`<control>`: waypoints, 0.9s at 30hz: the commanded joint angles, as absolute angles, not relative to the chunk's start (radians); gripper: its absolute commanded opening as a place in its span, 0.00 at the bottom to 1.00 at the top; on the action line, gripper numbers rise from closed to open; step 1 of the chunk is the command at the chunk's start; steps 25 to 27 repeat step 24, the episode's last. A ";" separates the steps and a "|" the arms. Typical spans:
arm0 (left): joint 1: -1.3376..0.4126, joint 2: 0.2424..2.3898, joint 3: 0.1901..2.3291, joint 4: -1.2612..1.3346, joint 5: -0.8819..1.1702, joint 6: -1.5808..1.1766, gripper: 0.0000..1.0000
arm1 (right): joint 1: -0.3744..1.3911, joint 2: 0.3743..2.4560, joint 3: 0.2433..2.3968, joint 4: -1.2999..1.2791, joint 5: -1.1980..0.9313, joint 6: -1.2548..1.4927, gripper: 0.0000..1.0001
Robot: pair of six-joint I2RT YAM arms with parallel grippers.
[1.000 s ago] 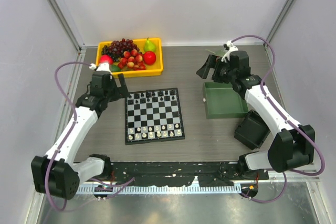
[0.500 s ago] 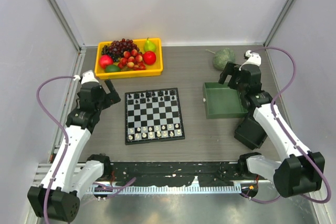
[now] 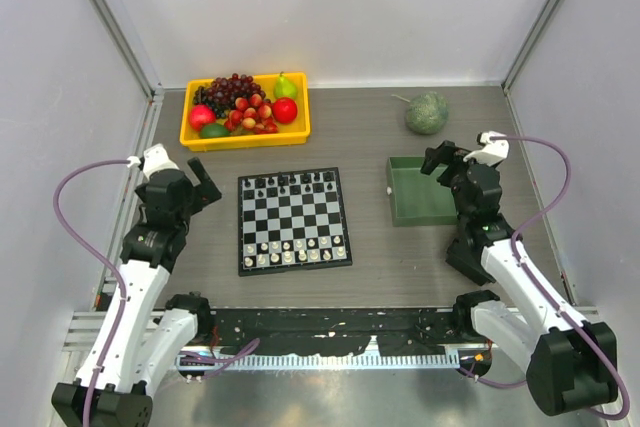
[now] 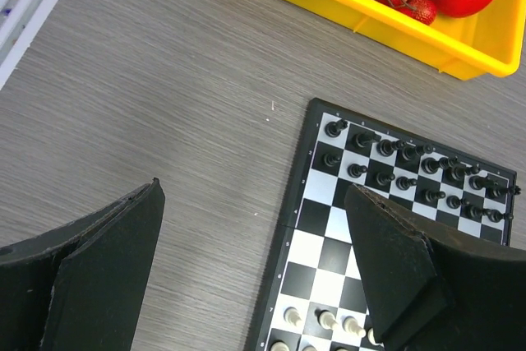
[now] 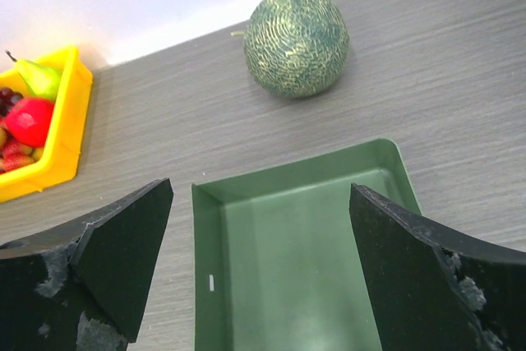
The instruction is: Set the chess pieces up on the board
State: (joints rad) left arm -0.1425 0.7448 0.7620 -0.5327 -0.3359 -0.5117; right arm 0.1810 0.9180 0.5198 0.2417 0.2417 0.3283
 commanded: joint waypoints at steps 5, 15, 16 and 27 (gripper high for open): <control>-0.141 0.666 0.736 -0.480 -0.397 -0.483 1.00 | 0.183 0.939 0.619 0.266 0.197 0.344 0.95; -0.141 0.591 0.667 -0.387 -0.393 -0.518 1.00 | 0.183 1.180 0.942 -0.182 0.106 0.229 0.95; -0.140 0.588 0.666 -0.379 -0.390 -0.522 1.00 | 0.183 1.181 0.939 -0.186 0.110 0.218 0.96; -0.140 0.624 0.666 -0.367 -0.393 -0.531 1.00 | 0.181 1.126 0.871 -0.107 0.170 0.176 0.96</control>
